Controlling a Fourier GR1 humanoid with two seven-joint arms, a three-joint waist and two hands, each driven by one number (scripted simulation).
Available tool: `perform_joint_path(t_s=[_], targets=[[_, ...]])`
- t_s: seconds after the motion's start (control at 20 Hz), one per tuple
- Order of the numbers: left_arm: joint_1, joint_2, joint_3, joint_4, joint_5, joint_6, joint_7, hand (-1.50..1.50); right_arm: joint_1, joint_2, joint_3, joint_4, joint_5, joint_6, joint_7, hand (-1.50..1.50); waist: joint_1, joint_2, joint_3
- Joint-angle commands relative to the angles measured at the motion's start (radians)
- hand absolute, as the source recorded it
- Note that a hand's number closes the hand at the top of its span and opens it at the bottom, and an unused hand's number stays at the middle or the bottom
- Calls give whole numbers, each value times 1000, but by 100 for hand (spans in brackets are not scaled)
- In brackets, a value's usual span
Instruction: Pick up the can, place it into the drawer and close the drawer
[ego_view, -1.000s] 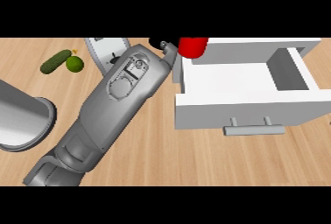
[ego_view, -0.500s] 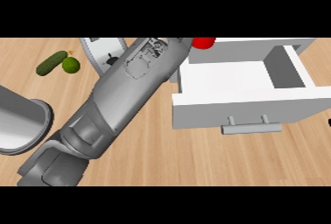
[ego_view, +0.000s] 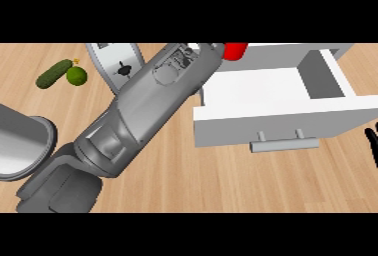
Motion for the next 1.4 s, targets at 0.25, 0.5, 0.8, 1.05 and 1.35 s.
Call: perform_joint_path(t_s=[0.25,0.5,0.8,1.05,1.35], targets=[[-1,0,-88,107,62,48,-110,150,-60,-29,-21,10,-12,-8,25,-150,-19,8,0],[-17,0,-140,140,81,68,-120,150,-85,-19,15,27,17,-12,24,-150,-43,15,1],[7,0,-190,171,88,74,-166,150,-116,-49,-23,45,-33,1,38,-150,-50,19,1],[4,0,-230,150,122,129,-113,-150,-112,-45,-2,35,-1,-7,48,-150,-52,13,1],[45,0,-243,164,154,173,-161,-150,-88,-32,21,16,14,4,18,-150,-70,19,1]])
